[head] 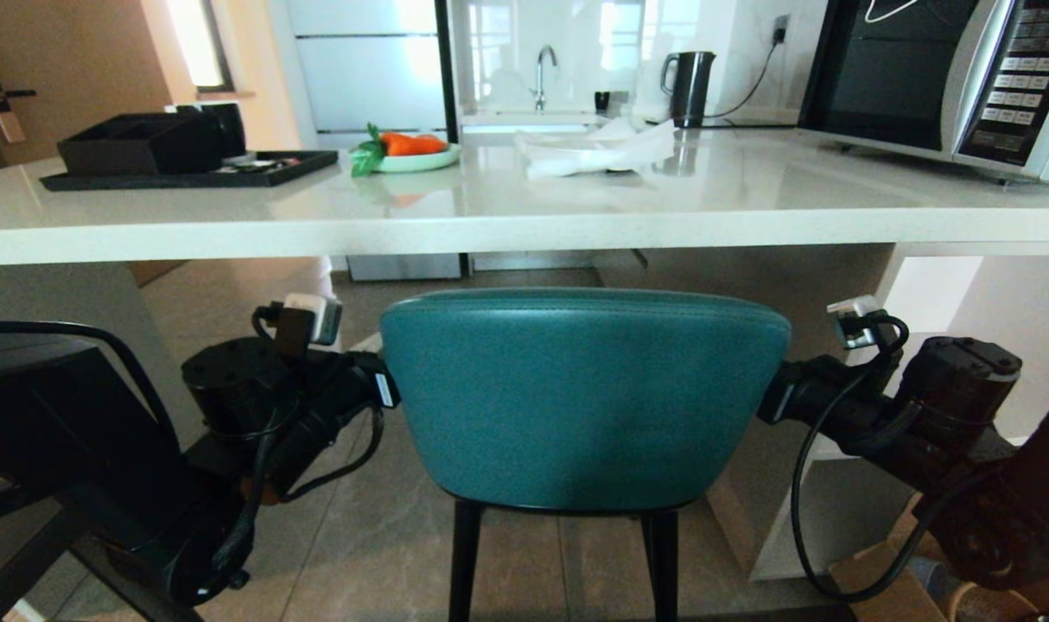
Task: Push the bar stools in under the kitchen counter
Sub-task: Pull the blue chair out from under the dining table
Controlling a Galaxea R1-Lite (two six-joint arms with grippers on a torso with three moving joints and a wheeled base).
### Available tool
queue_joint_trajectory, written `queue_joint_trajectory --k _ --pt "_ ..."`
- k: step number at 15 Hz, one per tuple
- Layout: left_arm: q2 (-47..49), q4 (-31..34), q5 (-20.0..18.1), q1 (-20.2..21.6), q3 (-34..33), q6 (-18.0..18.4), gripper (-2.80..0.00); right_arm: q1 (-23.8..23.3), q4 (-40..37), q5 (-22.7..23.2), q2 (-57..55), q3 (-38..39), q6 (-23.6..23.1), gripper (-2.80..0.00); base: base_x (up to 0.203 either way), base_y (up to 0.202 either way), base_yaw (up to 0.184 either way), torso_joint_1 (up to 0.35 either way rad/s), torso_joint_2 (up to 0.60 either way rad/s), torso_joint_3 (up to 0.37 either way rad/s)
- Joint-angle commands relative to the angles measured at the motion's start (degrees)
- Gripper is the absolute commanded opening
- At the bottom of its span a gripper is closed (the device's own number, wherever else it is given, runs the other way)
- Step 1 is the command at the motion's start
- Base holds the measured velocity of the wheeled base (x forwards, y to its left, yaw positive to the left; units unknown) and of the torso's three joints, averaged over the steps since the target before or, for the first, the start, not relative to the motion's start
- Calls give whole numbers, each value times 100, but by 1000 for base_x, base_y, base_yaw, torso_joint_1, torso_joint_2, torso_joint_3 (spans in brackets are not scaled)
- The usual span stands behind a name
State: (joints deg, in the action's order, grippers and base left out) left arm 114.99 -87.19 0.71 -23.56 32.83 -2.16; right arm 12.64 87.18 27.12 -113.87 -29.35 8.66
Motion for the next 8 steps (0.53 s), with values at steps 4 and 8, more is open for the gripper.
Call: queue_joint_trajectory --k 4,8 --pt "-27 -48 8 -17 -3 -4 -280 643 48 22 -21 -1 5 -280 -196 0 -1 2 0 4" --pt "-58 -48 8 -17 -34 -4 -280 652 48 18 -21 -1 5 -280 -193 0 -2 4 1 4"
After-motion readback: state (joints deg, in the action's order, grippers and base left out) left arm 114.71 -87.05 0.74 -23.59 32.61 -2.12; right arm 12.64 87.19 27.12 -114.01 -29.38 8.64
